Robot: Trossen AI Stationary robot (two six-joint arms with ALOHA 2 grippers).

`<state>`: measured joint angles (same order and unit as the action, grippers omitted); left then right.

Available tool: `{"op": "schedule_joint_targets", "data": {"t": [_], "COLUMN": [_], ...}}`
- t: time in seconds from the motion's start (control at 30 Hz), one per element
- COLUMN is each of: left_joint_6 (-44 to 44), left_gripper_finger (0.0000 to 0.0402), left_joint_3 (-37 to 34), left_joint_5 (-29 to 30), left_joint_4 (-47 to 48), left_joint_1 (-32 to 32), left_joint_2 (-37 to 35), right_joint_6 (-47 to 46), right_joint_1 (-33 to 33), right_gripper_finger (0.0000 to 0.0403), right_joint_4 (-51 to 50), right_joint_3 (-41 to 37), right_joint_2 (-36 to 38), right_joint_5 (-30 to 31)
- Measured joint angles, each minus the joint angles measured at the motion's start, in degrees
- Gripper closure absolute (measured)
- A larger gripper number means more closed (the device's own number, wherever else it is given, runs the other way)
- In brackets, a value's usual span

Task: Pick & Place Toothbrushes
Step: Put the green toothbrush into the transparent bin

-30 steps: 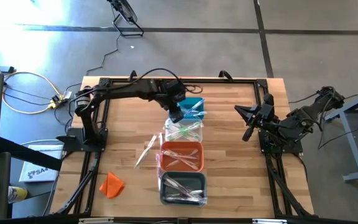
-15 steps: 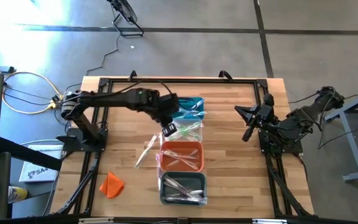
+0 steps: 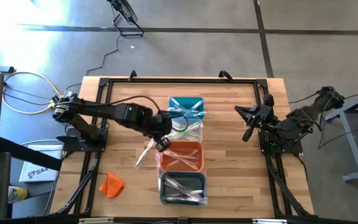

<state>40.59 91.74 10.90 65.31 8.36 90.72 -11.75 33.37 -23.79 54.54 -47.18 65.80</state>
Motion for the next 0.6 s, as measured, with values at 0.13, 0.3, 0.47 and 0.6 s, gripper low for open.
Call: {"op": "schedule_joint_targets", "data": {"t": [0.13,0.3,0.47,0.6], "left_joint_6": [6.09,15.92,25.88,33.05], "left_gripper_finger": [0.0400,0.0401,0.0401,0.0401], "left_joint_3": [0.00,0.00,0.00,-2.25], "left_joint_5": [3.07,6.59,10.14,11.70], "left_joint_4": [1.15,3.25,5.40,5.42], "left_joint_1": [3.65,9.16,14.29,17.52], "left_joint_2": [-0.04,-0.04,-0.04,-0.05], "right_joint_6": [0.00,0.01,0.02,0.02], "right_joint_1": [0.02,0.02,0.00,-0.01], "right_gripper_finger": [0.0401,0.0401,0.0401,0.0401], "right_joint_4": [-0.11,-0.72,-2.10,-2.56], "right_joint_3": [0.00,0.00,0.00,0.00], "right_joint_2": [0.00,0.00,0.00,0.00], "right_joint_5": [0.00,0.00,0.02,0.02]}}
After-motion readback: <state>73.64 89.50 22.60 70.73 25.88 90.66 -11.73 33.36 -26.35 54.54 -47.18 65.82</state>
